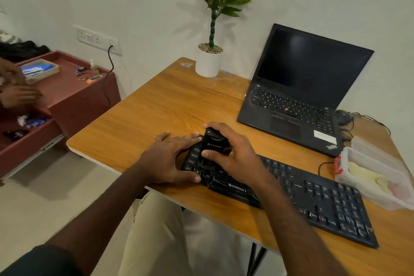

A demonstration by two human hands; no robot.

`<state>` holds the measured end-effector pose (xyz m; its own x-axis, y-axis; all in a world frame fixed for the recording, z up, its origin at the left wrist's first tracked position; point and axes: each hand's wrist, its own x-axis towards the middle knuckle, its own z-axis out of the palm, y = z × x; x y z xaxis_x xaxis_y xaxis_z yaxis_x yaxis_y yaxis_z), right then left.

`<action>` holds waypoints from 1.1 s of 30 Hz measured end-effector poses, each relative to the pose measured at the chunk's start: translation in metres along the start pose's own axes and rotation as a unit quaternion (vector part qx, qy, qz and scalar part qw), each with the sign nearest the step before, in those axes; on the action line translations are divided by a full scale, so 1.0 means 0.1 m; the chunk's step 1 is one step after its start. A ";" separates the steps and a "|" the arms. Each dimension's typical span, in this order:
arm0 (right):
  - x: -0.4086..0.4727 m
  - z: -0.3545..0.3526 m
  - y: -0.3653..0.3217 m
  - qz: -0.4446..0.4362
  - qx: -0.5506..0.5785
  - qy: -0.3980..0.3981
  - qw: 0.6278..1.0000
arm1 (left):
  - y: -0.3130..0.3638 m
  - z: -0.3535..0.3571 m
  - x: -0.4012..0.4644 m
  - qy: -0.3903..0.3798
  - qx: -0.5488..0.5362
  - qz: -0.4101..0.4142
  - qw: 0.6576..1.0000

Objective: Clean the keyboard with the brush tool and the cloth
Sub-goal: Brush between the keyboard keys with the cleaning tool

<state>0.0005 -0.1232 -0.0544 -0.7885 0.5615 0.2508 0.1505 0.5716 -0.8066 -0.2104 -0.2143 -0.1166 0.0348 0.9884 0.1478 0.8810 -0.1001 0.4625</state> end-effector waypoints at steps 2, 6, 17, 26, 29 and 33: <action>-0.01 -0.12 0.02 0.008 -0.004 -0.040 0.999 | 0.01 0.00 -0.01 0.003 -0.004 -0.002 1.000; -0.05 -0.40 0.02 0.037 -0.019 -0.088 0.995 | 0.01 0.00 0.00 0.000 -0.003 0.001 1.000; -0.19 -0.40 0.08 0.034 -0.013 -0.050 0.998 | 0.02 -0.01 0.00 -0.007 0.002 -0.002 1.000; -0.32 -0.34 0.12 0.024 -0.010 0.046 0.999 | 0.01 -0.02 0.01 -0.005 -0.007 -0.002 1.000; -0.36 -0.34 0.12 0.017 0.022 0.097 0.995 | 0.01 -0.01 0.01 -0.008 -0.007 -0.003 1.000; -0.45 -0.43 0.17 0.047 0.050 0.045 0.997 | -0.01 0.00 0.02 0.000 -0.010 -0.003 1.000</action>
<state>0.0639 -0.1130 -0.0561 -0.7166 0.6638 0.2143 0.1582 0.4539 -0.8769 -0.2113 -0.2122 -0.1165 0.0305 0.9890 0.1444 0.8717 -0.0970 0.4804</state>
